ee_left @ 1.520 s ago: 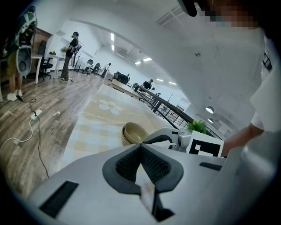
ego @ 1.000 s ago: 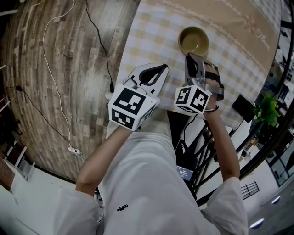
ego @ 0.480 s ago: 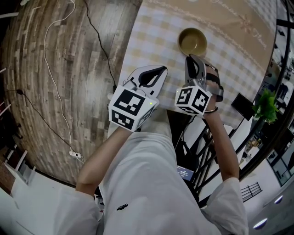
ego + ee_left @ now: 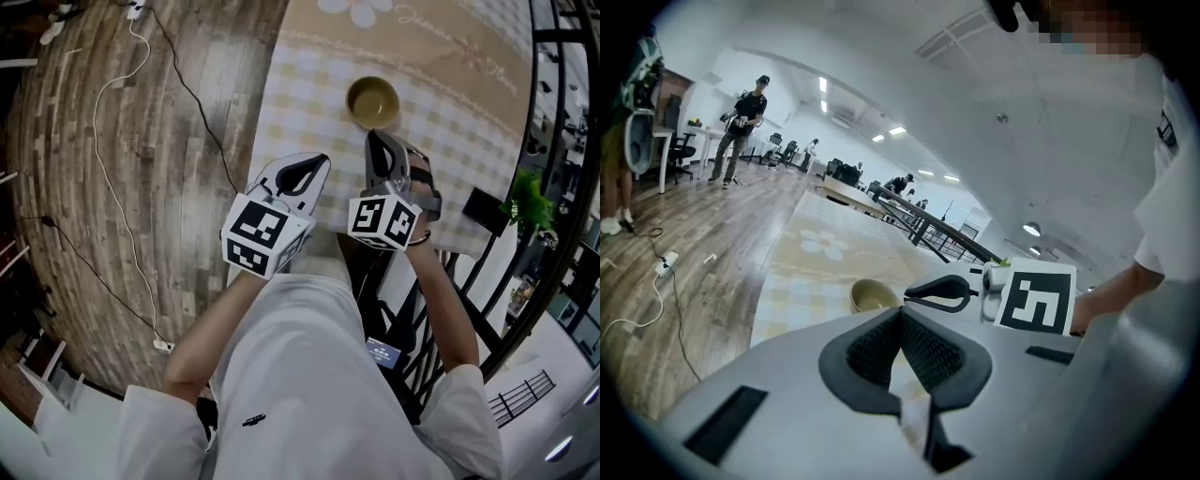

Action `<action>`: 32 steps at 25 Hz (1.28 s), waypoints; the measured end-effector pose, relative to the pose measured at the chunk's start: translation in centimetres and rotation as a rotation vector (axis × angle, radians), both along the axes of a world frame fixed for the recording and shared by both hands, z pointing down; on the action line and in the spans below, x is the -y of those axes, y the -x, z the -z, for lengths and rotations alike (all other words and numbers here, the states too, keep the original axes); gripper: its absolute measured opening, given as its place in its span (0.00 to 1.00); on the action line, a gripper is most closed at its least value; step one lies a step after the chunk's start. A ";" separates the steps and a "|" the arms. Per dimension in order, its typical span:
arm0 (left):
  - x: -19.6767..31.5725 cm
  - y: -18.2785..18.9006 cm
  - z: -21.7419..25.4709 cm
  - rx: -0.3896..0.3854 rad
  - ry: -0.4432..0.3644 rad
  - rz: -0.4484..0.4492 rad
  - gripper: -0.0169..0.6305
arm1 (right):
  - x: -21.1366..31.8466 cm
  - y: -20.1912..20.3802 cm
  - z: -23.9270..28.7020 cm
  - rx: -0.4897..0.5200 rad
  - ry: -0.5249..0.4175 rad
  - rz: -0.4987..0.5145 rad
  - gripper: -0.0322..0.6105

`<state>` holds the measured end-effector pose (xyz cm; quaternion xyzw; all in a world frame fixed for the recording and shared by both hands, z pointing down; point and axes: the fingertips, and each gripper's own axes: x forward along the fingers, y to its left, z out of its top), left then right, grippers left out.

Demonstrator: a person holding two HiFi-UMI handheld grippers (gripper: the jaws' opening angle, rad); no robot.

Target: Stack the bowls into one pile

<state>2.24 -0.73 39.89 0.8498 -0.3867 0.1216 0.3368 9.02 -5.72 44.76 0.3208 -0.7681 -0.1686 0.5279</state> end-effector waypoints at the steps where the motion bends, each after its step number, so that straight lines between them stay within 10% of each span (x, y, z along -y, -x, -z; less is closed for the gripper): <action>1: -0.5 -0.1 0.8 0.000 -0.009 -0.008 0.05 | -0.5 0.0 1.0 0.010 -0.008 -0.013 0.11; 32: -2.4 3.8 15.1 0.022 -0.248 -0.058 0.05 | -5.1 4.0 19.9 0.478 -0.142 -0.255 0.10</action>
